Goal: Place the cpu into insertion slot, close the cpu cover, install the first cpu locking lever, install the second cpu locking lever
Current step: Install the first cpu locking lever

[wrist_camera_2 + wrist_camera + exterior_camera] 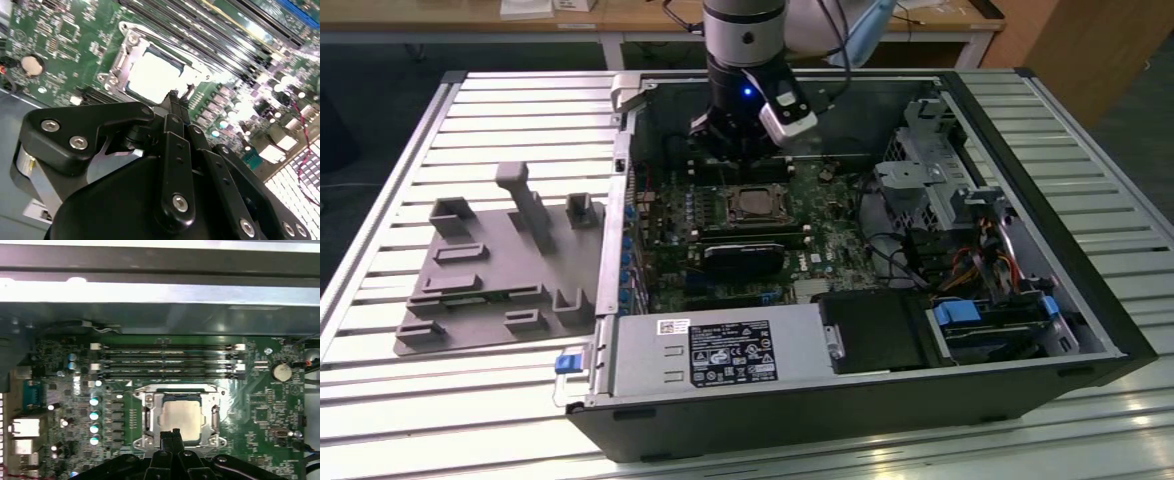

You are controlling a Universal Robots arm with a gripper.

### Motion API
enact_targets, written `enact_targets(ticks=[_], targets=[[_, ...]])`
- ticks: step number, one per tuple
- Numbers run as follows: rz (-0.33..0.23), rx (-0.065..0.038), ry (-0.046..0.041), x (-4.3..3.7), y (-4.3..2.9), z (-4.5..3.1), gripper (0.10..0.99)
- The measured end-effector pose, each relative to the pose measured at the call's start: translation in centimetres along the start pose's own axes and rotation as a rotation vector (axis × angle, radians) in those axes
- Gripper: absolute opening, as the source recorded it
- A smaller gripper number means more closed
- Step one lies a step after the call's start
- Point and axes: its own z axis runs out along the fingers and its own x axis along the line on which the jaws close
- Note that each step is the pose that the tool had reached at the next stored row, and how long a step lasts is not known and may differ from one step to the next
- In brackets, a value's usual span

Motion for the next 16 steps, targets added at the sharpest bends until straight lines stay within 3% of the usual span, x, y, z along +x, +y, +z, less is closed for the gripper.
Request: enact_targets(ticks=[12, 16], targets=[[0.0, -0.001, -0.0048, 3.3, -0.08, -0.17, 0.106], [0.001, -0.019, -0.0076, 3.78, -0.09, -0.19, 0.106]])
